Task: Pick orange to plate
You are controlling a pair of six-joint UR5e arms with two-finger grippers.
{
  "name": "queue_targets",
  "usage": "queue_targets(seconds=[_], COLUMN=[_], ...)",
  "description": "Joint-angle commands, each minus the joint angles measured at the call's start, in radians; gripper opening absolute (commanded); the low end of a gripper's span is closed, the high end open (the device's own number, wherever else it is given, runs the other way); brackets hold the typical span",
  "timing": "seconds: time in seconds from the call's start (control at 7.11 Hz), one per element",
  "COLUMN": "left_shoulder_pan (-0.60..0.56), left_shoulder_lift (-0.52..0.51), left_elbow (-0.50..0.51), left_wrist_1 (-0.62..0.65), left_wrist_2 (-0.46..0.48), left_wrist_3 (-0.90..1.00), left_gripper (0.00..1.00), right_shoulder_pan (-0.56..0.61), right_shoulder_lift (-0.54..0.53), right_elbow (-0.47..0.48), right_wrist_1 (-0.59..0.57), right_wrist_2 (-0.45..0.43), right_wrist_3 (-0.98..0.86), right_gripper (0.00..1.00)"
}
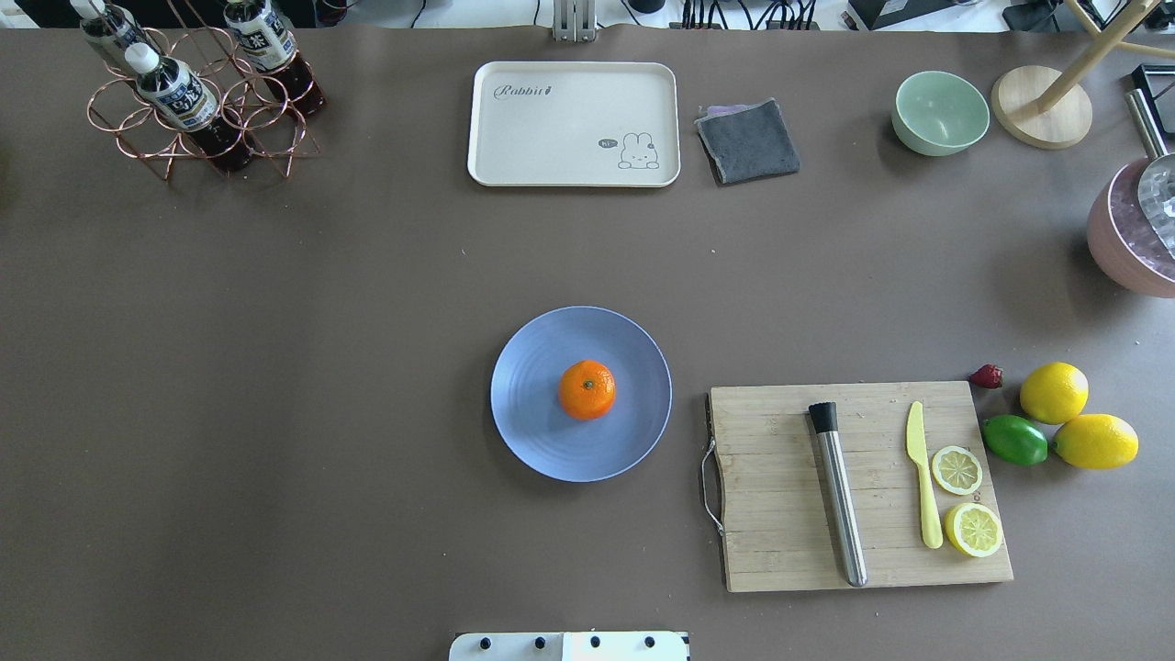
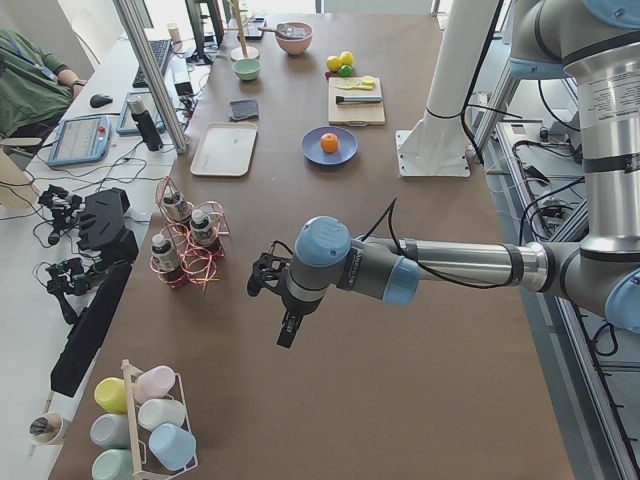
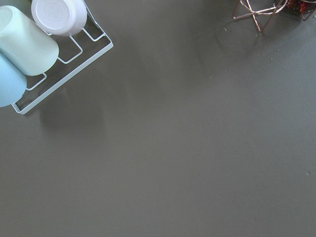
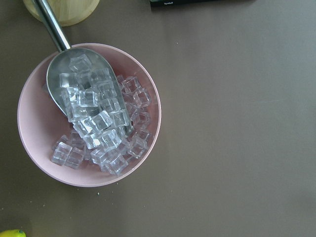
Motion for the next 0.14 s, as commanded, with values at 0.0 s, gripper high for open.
queue_targets(seconds=[0.0], left_shoulder_pan=[0.0], left_shoulder_lift=[0.002], left_elbow=[0.002], left_wrist_1=[-0.02], left_wrist_2=[0.002], left_wrist_3=[-0.002], left_gripper=[0.98], right_shoulder_pan=[-0.001], right_shoulder_lift=[-0.004], right_elbow=[0.0], right_wrist_1=[0.002], right_wrist_2=[0.002], right_wrist_3=[0.0], right_gripper=[1.0])
